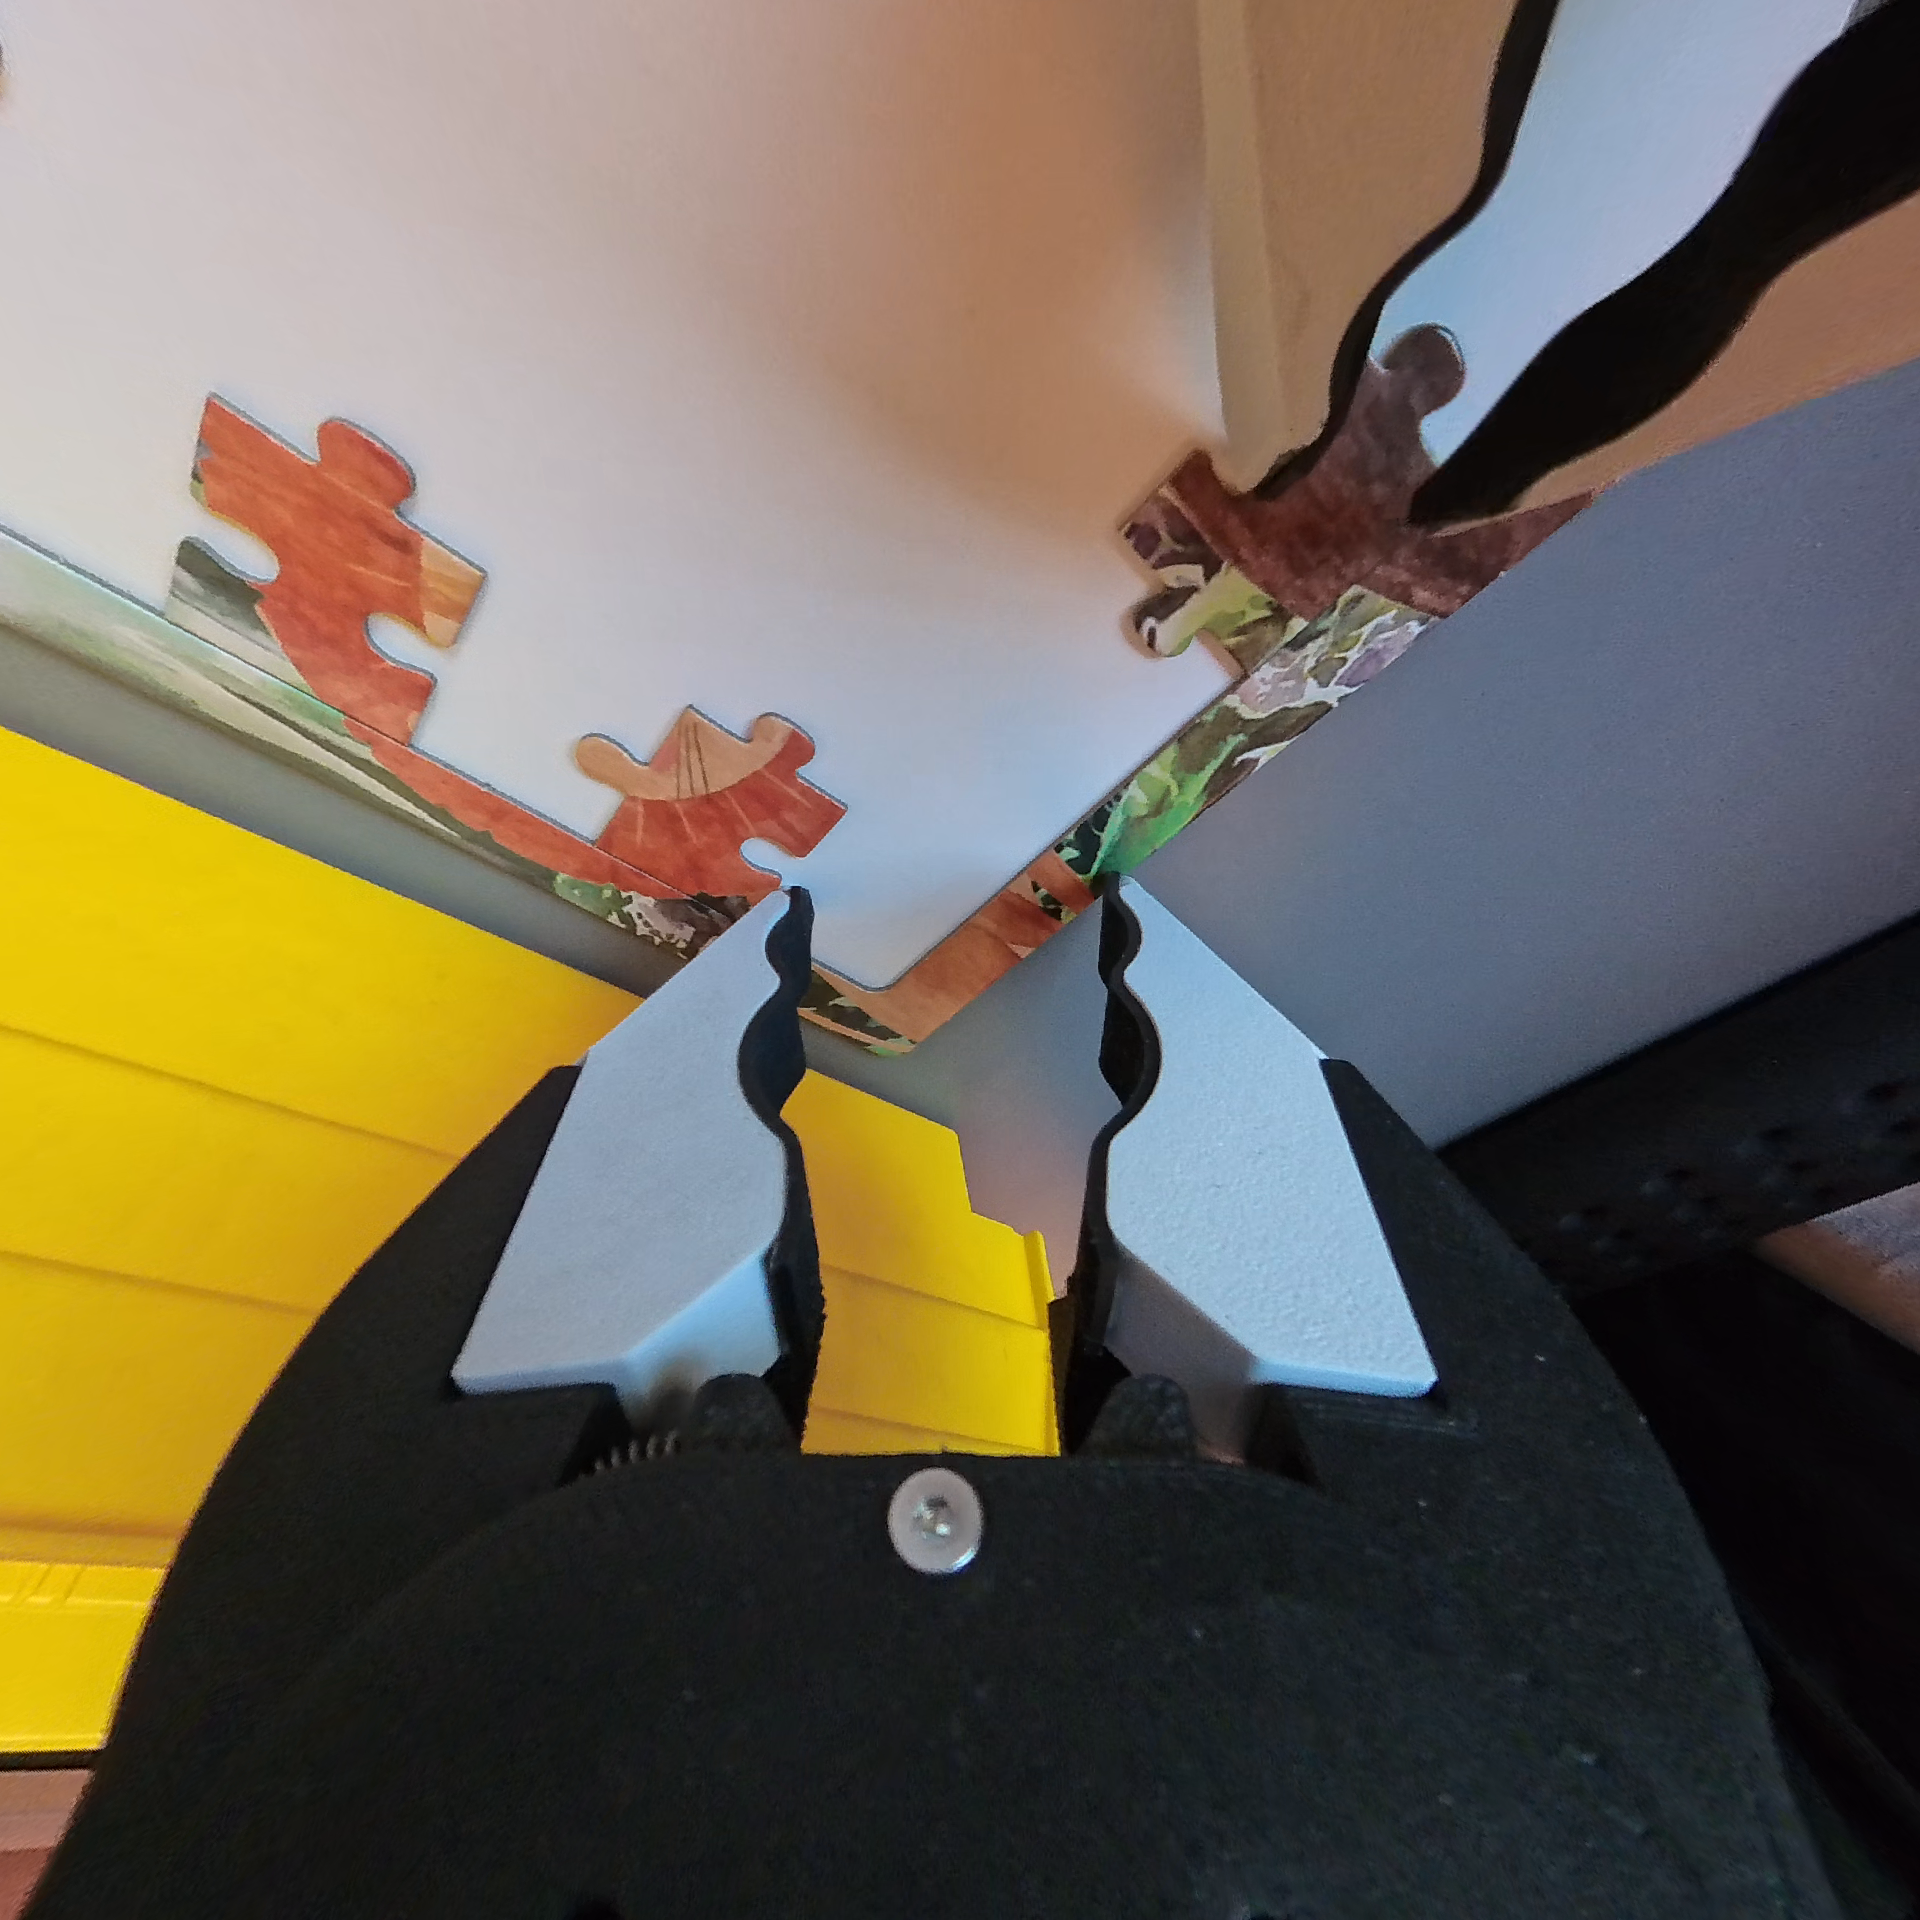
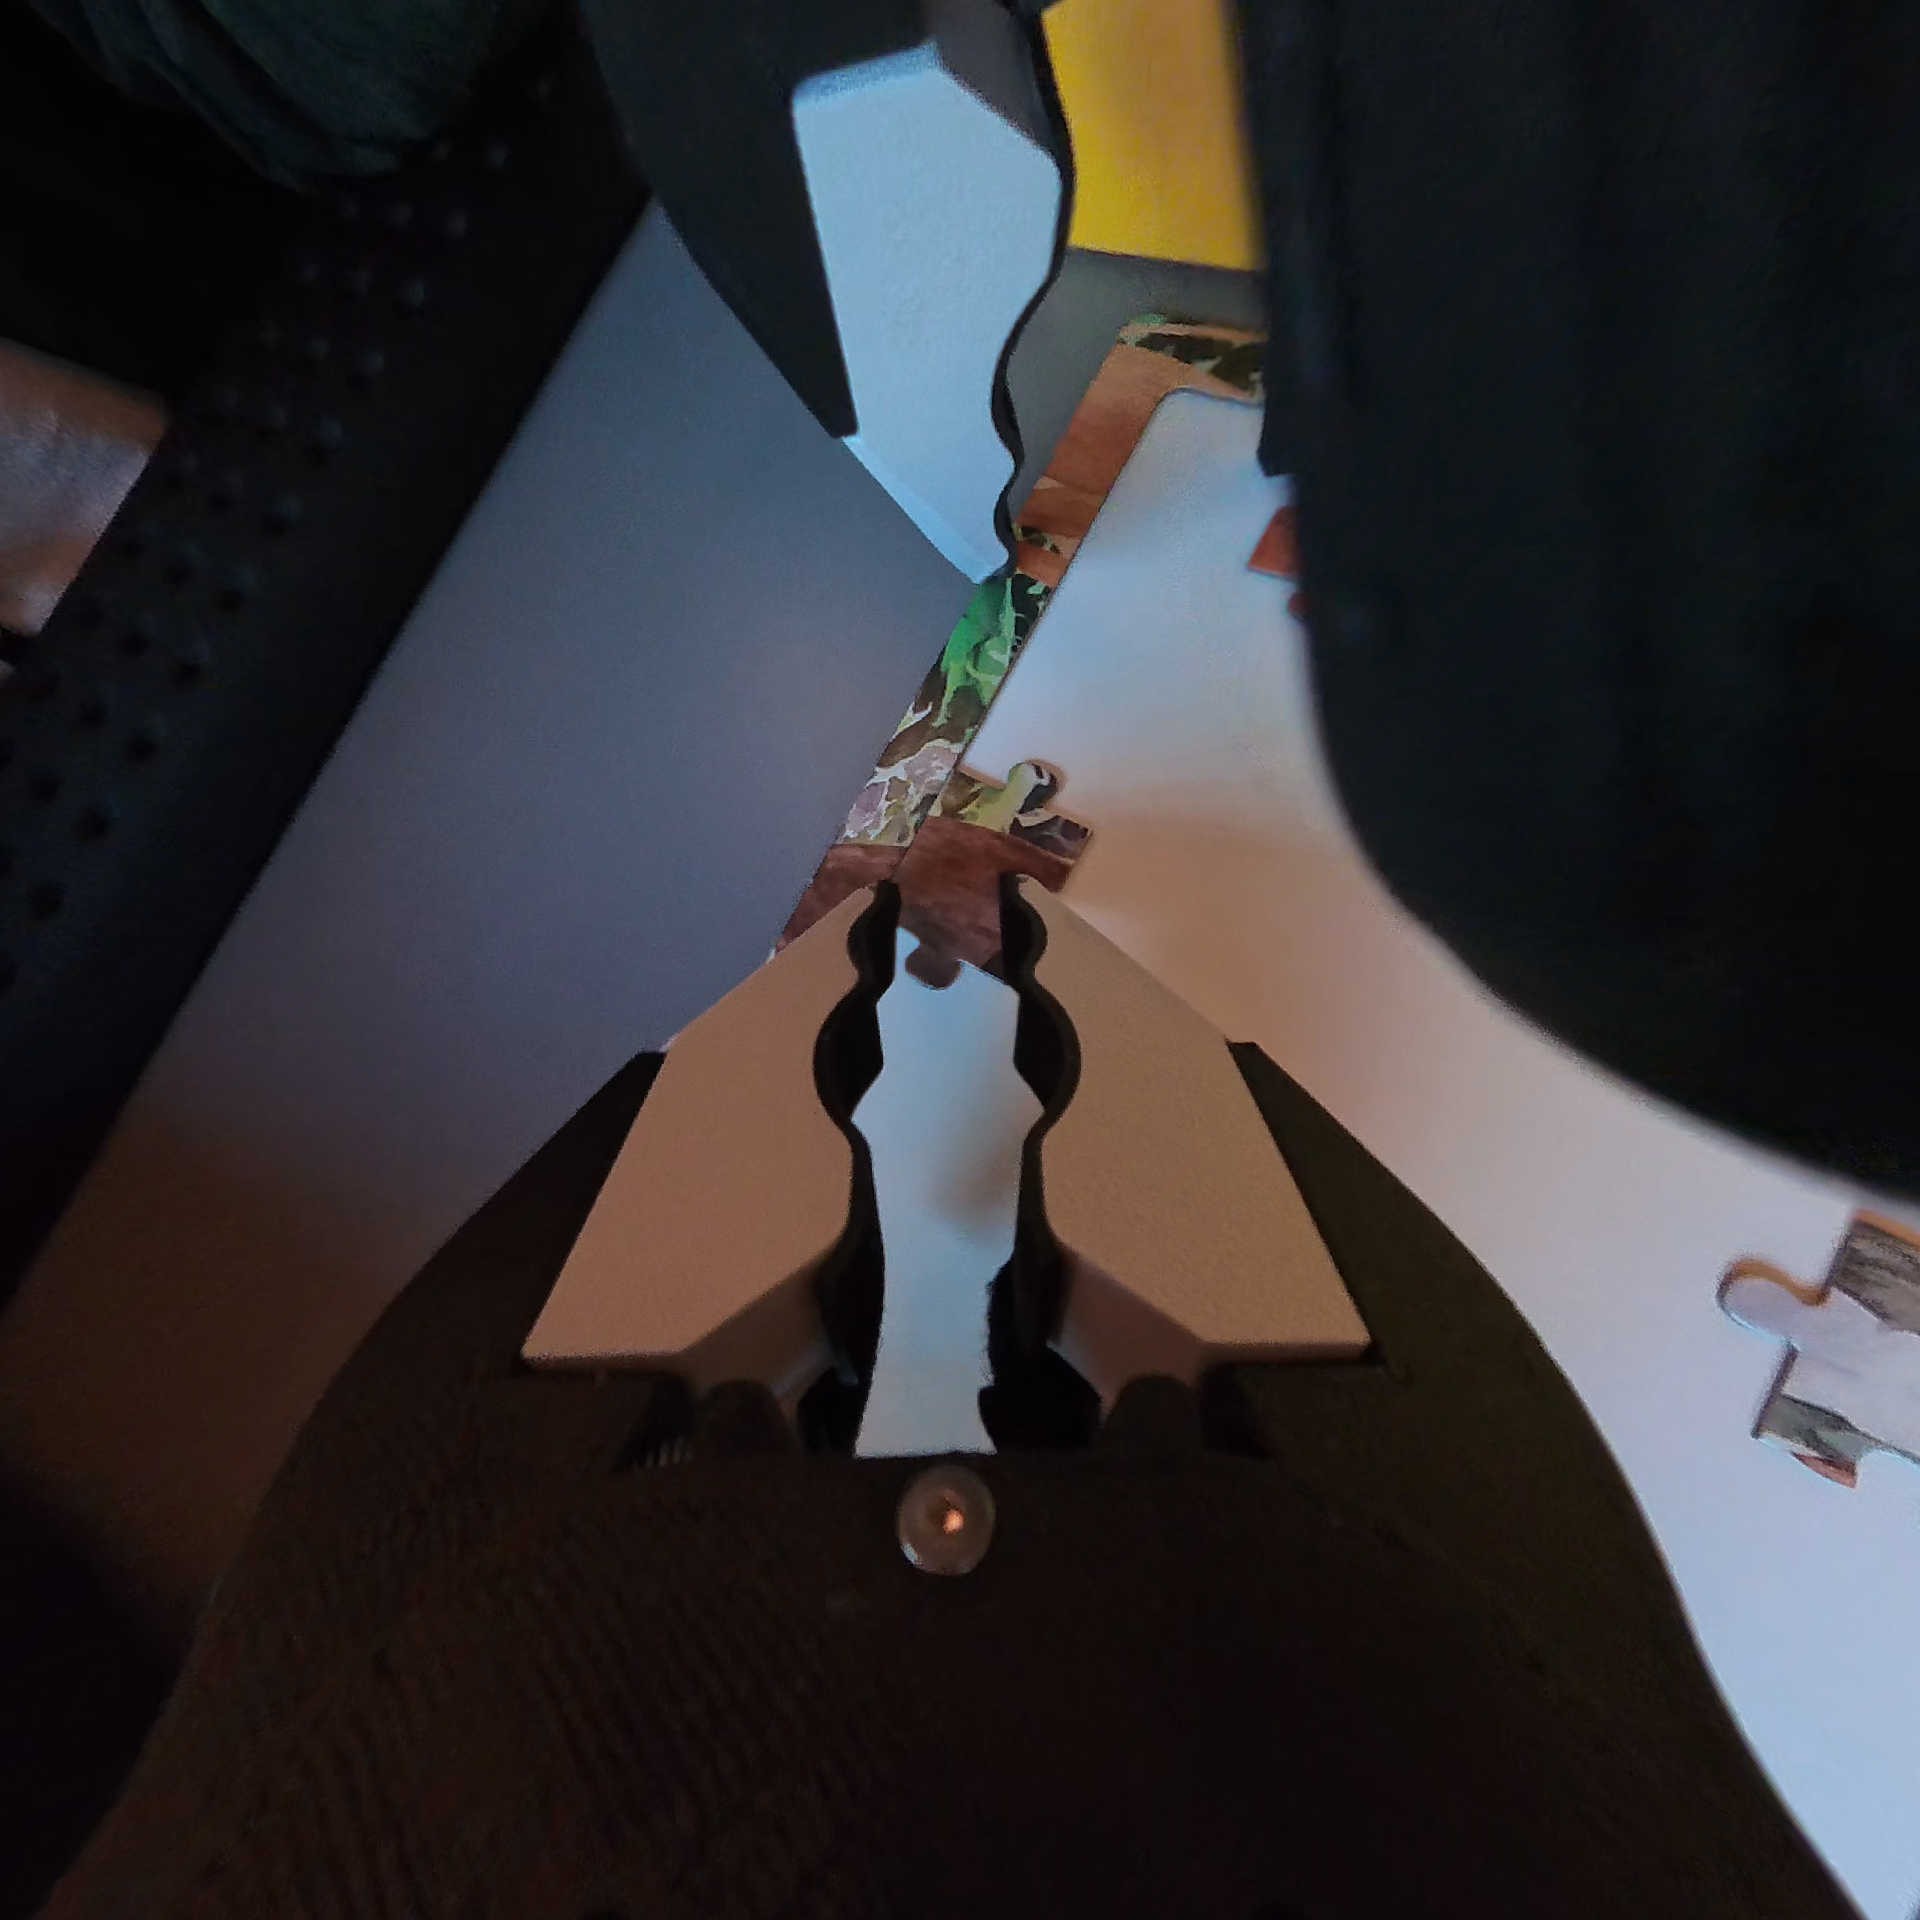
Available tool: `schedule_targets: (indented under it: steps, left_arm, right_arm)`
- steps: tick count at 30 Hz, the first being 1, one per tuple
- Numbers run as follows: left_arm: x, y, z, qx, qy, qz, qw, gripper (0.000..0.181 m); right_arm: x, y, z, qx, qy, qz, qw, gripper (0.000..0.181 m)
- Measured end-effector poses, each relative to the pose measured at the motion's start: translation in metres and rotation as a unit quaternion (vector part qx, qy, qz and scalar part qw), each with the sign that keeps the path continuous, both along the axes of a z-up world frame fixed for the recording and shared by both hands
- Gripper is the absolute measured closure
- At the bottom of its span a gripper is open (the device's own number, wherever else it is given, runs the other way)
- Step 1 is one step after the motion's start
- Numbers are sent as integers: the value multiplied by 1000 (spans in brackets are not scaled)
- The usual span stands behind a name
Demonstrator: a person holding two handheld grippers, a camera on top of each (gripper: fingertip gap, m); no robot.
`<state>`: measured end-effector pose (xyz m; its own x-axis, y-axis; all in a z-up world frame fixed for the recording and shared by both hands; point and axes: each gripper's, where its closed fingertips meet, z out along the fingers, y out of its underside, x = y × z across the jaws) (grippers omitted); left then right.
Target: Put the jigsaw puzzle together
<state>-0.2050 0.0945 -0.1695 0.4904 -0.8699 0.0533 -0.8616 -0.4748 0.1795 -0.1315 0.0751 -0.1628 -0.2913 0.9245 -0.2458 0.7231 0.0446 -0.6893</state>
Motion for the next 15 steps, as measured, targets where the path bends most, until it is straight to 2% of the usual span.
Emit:
schedule_targets:
  steps: [7,15]
  left_arm:
    - [0,1,0,-1,-2,1,1000,127]
    - [-1,1,-1,2,4,0,1000,126]
  right_arm:
    - [1,-2,-1,105,-5,26,994,155]
    - [2,-1,-1,121,-40,51,991,155]
